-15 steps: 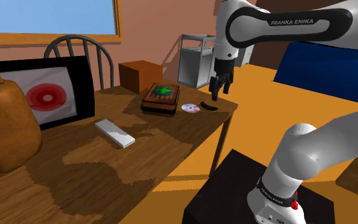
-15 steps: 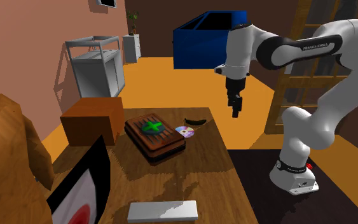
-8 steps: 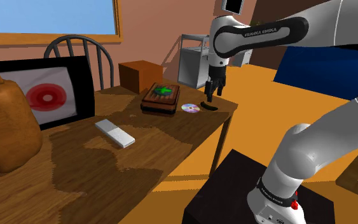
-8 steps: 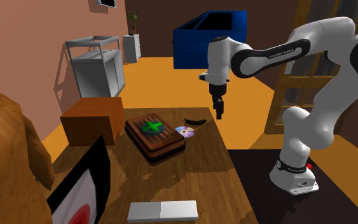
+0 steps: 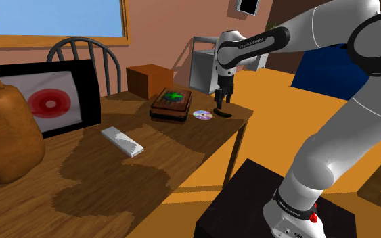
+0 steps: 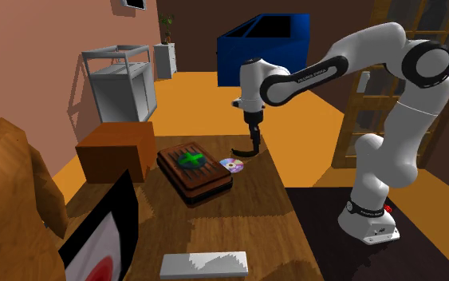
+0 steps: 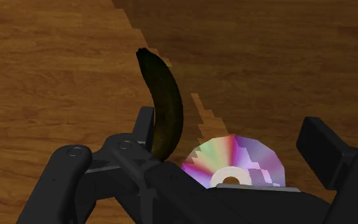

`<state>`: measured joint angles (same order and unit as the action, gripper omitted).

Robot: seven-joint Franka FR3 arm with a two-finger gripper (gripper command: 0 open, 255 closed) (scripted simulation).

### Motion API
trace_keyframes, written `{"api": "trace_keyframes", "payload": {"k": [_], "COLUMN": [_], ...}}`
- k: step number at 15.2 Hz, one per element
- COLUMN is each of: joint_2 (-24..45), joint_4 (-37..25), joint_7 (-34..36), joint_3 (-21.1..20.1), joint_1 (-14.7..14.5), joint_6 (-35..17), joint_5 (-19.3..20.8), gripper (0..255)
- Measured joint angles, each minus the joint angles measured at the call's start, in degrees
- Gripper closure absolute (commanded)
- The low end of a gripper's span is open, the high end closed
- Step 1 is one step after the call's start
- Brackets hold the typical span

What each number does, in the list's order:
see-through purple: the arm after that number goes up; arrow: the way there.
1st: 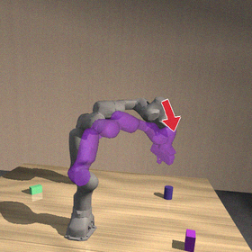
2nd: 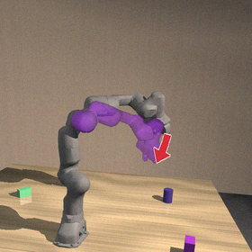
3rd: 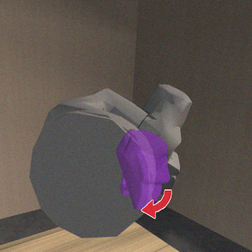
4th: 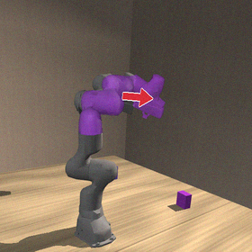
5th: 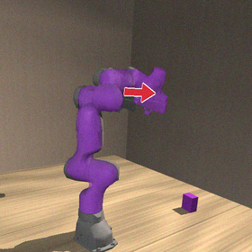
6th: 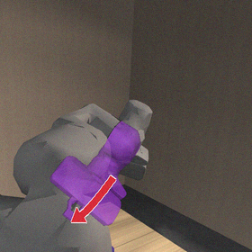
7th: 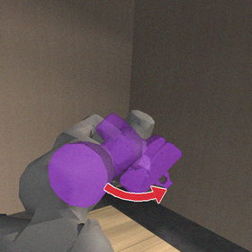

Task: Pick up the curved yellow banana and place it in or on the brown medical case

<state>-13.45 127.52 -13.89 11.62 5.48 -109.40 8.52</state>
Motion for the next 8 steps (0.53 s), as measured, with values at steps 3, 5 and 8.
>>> {"api": "trace_keyframes", "payload": {"k": [3,5,8], "joint_2": [6.4,8.3,9.4], "joint_4": [-3.9,-4.2,-2.9], "joint_7": [-3.5,-4.6,-5.0], "joint_3": [1.8,2.4,2.7], "joint_1": [0.7,1.0,1.2], "joint_6": [-2.3,-3.9,-6.3], "joint_5": [-0.9,-1.1,-1.2], "gripper": [0,0,0]}}
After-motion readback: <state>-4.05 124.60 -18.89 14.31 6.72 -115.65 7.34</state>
